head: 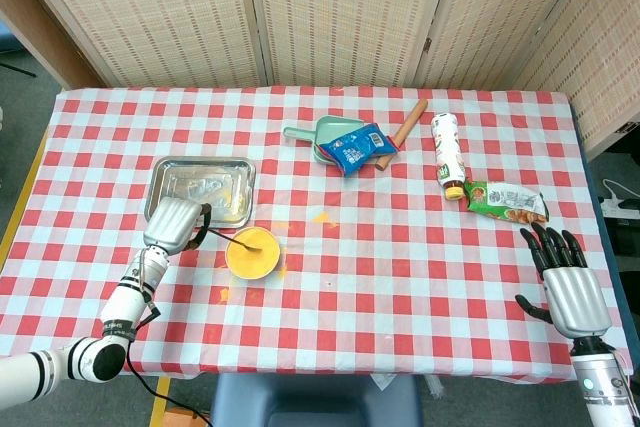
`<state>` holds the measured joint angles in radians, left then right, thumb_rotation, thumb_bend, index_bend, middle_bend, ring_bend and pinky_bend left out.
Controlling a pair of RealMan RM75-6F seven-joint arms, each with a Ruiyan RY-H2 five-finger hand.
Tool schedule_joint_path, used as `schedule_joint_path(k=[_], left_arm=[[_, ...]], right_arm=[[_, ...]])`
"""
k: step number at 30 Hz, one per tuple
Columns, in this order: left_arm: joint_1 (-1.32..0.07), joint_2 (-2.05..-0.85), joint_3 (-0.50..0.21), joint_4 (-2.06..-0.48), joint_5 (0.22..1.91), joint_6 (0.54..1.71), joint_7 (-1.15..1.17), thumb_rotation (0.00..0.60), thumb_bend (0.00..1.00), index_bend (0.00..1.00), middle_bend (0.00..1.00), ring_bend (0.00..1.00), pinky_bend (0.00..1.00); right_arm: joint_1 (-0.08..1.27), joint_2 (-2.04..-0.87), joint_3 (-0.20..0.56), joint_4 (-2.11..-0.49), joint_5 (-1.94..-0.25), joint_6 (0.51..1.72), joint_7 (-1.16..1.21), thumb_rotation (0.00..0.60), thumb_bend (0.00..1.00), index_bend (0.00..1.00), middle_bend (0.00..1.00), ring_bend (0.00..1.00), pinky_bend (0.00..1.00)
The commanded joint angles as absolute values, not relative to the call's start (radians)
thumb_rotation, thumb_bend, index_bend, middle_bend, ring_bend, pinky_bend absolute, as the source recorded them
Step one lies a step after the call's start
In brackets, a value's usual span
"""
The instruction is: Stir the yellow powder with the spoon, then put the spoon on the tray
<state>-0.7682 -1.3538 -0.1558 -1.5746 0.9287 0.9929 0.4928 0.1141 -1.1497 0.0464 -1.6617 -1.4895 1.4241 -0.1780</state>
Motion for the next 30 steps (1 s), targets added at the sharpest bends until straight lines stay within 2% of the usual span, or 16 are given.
schedule_joint_path(k=[1, 16, 23, 30], left_arm=[[-0.769, -1.326, -0.158, -1.614, 0.897, 0.971, 0.49, 0.6, 0.83, 1.0, 1.0, 1.0, 1.0], [-0.797, -1.207, -0.195, -1.778, 0.749, 0.95, 0.489, 0.6, 0.83, 1.0, 1.0, 1.0, 1.0], [-0.799, -1.22, -0.207, -1.699, 0.748, 0.933, 0.418, 0.6, 0.83, 1.0, 1.0, 1.0, 1.0], [-0.842, -1.249, -0.256, -1.533, 0.652, 0.809, 0.309, 0.6, 0.83, 1.0, 1.0, 1.0, 1.0]], right_arm=[[0.112, -1.148, 0.045, -1.663, -1.495, 1.429, -0.174, 0.6, 0.09, 0.0, 0.0, 0.0, 0.0], [0.107, -1.134, 0.036, -1.671, -1.511, 1.435, -0.155, 0.6, 0.09, 0.0, 0.0, 0.0, 0.0], [0.104, -1.132, 0.035, -1.671, -1.513, 1.437, -0.152, 0.6, 0.09, 0.0, 0.0, 0.0, 0.0], [0.108, -1.131, 0.039, -1.668, -1.502, 1.426, -0.142, 0.6, 0.09, 0.0, 0.0, 0.0, 0.0]])
